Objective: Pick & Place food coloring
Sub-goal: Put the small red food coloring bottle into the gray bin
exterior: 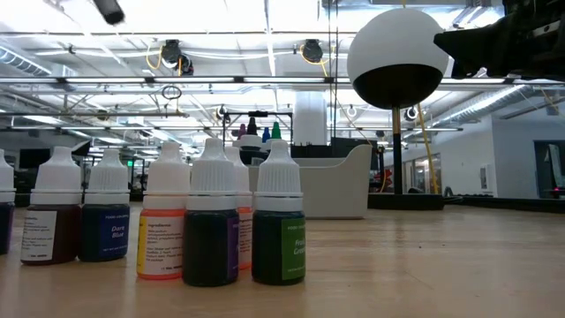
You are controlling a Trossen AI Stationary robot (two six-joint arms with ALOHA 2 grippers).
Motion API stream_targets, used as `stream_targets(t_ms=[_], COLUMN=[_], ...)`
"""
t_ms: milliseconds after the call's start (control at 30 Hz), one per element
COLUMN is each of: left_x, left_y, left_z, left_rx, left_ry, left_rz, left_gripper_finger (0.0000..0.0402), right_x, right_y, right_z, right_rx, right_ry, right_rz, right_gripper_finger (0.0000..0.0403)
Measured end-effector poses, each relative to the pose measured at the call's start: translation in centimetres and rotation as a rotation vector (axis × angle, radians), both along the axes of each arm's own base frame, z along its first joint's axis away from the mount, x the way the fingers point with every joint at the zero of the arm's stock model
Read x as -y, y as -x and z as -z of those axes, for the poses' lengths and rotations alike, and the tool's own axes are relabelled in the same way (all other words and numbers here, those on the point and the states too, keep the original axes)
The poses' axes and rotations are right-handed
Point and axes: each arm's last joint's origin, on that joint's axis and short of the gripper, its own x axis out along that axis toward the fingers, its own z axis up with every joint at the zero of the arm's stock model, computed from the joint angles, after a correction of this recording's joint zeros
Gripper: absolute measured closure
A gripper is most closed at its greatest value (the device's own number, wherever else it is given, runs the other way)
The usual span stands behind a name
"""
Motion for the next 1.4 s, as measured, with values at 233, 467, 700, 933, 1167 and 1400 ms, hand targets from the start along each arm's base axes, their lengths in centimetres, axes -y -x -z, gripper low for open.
stream_targets(t_ms=[233,467,700,933,1167,1400], left_x=[-4.7,-5.6,-5.1,-3.7,-5.1,-7.6], left_y=[4.5,5.7,3.1,-5.1,-15.9,-23.2], left_z=[6.4,10.3,6.2,0.1,-1.0,0.9], left_rx=[0.166,0.207,0.266,0.158,-0.106,-0.171], left_ry=[0.229,0.318,0.346,0.198,0.09,0.057], left_rz=[-0.117,-0.166,-0.163,-0.147,-0.089,-0.002], left_gripper_finger=[0.0341,0.0341,0.0341,0.0341,0.0341,0.0333], right_x=[0.0,0.0,0.0,0.0,0.0,0.0], right_y=[0.0,0.0,0.0,0.0,0.0,0.0], right_z=[0.0,0.0,0.0,0.0,0.0,0.0], right_rx=[0.0,0.0,0.0,0.004,0.005,0.004], right_ry=[0.0,0.0,-0.008,-0.009,-0.009,-0.004], right_rz=[0.0,0.0,-0.001,-0.001,-0.001,0.0], right_gripper_finger=[0.0403,0.0403,0.0403,0.0403,0.0403,0.0403])
